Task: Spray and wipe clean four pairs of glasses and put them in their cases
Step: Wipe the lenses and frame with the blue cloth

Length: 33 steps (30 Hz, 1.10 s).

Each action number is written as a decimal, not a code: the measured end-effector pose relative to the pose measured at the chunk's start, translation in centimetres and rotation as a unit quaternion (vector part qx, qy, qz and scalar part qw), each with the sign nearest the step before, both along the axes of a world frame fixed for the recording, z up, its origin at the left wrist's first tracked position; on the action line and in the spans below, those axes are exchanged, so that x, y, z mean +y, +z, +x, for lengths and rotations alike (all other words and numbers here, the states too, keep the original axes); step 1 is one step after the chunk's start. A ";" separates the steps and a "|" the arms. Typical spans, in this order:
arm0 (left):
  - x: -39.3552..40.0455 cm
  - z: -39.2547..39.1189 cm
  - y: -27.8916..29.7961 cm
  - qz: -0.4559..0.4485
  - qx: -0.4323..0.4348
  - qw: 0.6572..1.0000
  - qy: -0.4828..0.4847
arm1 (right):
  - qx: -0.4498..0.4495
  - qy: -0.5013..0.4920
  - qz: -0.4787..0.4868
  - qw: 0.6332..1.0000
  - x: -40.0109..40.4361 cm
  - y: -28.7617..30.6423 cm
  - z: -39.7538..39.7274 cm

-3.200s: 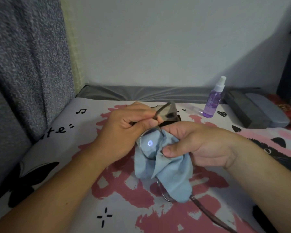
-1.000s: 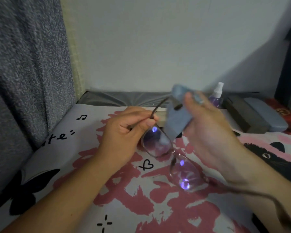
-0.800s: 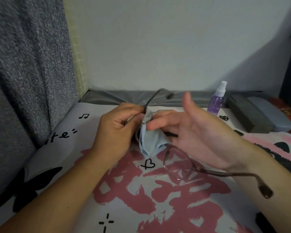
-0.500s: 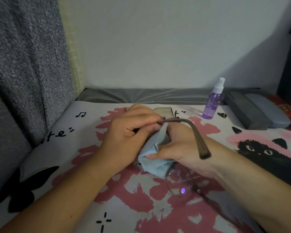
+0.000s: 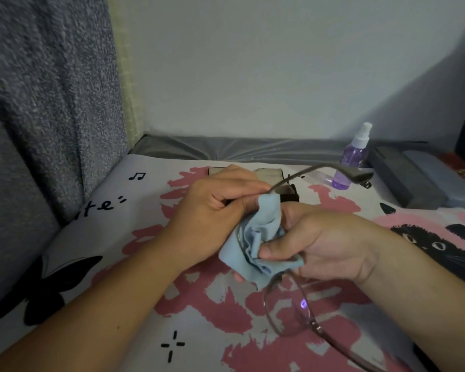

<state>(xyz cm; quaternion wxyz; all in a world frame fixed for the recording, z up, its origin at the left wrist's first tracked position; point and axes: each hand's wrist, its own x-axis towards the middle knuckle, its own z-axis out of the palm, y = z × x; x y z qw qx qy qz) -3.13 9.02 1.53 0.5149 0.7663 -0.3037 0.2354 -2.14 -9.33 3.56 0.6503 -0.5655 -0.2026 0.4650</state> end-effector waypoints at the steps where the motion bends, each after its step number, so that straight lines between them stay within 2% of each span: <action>1: 0.0 0.1 -0.2 0.001 0.005 1.000 -0.001 | -0.016 -0.018 -0.010 1.000 0.2 -0.2 -0.2; 5: 0.2 0.3 -0.7 0.018 0.010 1.000 0.011 | -0.090 -0.119 -0.033 0.988 1.2 -0.4 -1.0; 7: 0.0 0.3 -0.9 0.024 -0.005 0.999 0.026 | -0.087 -0.159 -0.024 0.983 1.3 -0.1 -1.2; 14: -0.1 0.5 -0.4 -0.034 0.023 0.998 0.049 | -0.079 -0.248 0.023 0.965 1.0 0.0 -0.7; 18: -0.1 0.0 0.2 -0.040 0.017 0.997 0.071 | -0.085 -0.262 0.025 0.961 0.8 0.2 -0.5; 21: 0.9 -0.1 1.0 -0.106 0.033 0.985 0.134 | -0.083 -0.309 0.012 0.947 -0.6 1.0 0.7; 24: 2.4 0.3 1.7 -0.134 0.000 0.975 0.175 | -0.195 -0.414 -0.082 0.885 -2.8 1.9 2.6; 26: 2.5 0.4 1.6 -0.109 -0.021 0.979 0.169 | -0.288 -0.411 -0.152 0.852 -3.4 2.0 3.2; 28: 2.2 0.4 1.1 -0.099 -0.036 0.983 0.148 | -0.356 -0.404 -0.180 0.823 -3.5 1.6 3.2; 31: 2.0 0.4 0.7 -0.081 -0.058 0.986 0.135 | -0.389 -0.400 -0.146 0.817 -2.8 1.3 2.8; 33: 1.9 0.3 0.8 -0.083 -0.063 0.985 0.135 | -0.355 -0.384 -0.096 0.847 -2.2 1.1 2.4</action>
